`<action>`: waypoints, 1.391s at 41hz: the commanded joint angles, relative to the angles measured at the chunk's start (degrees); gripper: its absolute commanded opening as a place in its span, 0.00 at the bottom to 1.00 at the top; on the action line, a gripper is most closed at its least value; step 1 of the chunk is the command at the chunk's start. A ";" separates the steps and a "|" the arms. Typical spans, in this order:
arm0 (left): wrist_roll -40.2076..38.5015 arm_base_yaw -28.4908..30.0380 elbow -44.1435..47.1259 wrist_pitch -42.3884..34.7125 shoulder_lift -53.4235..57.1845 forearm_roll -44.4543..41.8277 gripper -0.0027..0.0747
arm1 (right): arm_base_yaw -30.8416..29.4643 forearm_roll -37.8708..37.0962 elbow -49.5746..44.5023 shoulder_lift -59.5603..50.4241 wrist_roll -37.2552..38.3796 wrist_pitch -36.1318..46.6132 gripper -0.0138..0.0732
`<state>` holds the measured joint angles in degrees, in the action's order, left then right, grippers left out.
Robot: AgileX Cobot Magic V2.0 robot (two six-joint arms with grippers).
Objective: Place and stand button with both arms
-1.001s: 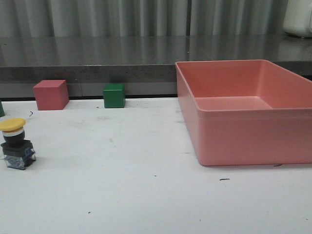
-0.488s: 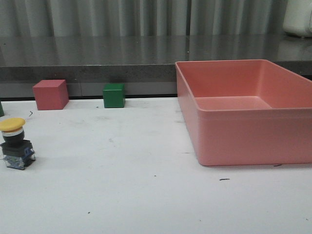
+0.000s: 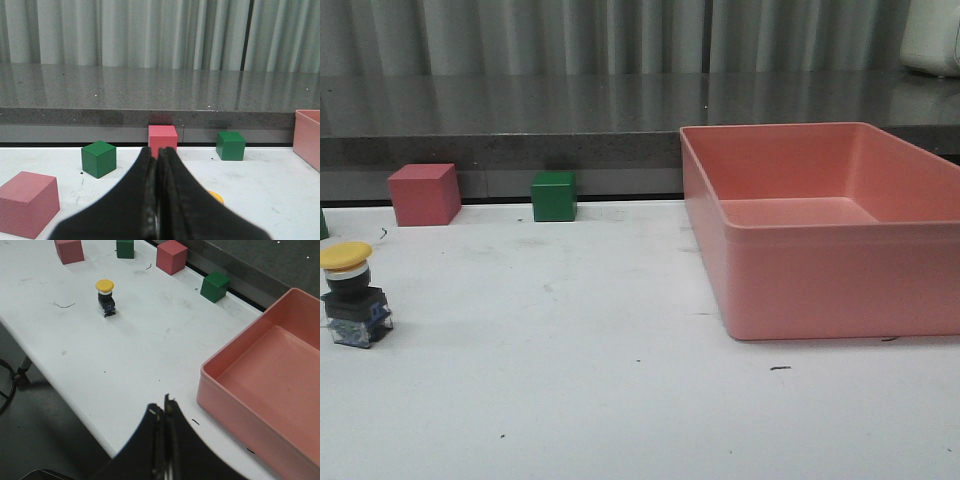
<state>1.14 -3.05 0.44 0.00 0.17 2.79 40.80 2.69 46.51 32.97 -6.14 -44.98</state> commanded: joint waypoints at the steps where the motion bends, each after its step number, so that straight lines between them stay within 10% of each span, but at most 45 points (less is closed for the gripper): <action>1: -0.54 0.30 0.88 -4.68 1.37 0.57 0.01 | -0.08 0.21 1.48 0.08 -0.33 3.83 0.08; 39: -0.54 0.30 0.88 -4.68 1.37 0.57 0.01 | -0.39 0.21 0.41 -1.28 -0.33 4.40 0.08; 57: -0.54 0.30 0.88 -4.68 1.37 0.57 0.01 | -29.91 0.32 -26.36 -26.21 -0.33 22.78 0.08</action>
<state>1.11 -2.83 0.44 0.00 0.17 2.79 15.06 2.99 22.99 9.56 -6.24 -30.42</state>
